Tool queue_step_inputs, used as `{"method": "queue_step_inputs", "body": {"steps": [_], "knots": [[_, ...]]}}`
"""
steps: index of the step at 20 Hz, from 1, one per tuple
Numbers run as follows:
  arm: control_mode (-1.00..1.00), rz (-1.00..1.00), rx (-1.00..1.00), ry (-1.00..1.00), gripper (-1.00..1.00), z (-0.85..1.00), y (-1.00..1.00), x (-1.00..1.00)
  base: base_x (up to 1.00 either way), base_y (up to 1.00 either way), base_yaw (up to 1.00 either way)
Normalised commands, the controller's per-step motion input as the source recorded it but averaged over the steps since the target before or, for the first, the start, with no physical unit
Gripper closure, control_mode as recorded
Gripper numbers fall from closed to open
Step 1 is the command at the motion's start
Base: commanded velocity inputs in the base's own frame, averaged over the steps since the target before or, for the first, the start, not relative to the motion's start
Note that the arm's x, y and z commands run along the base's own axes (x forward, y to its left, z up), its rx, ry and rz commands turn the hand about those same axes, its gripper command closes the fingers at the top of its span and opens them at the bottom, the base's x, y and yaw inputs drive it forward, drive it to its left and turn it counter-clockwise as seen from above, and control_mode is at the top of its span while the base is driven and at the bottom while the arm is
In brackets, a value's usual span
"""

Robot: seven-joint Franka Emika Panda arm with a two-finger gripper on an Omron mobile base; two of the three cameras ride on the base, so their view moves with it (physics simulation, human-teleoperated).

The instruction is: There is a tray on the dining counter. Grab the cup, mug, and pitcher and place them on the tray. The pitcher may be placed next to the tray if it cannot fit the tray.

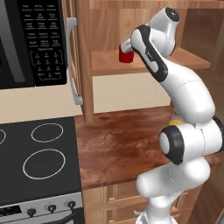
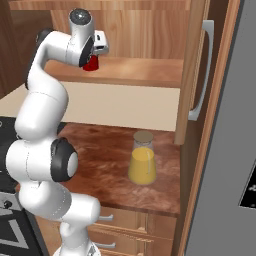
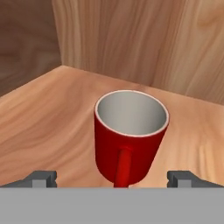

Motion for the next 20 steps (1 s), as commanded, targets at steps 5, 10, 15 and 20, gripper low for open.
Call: {"method": "queue_step_inputs", "body": {"steps": [5,10,15,20], "knots": [[-1.00,0.04,0.00,0.00,-1.00,0.00,0.00,0.06,0.00,0.00,0.00],[-1.00,0.04,0.00,0.00,-1.00,-0.06,0.00,0.02,0.00,0.00,0.00],[-1.00,0.04,0.00,0.00,-1.00,-0.12,0.00,0.00,0.00,0.00,0.00],[-1.00,0.03,0.00,0.00,-1.00,-0.10,0.00,0.01,0.00,0.00,0.00]]}}
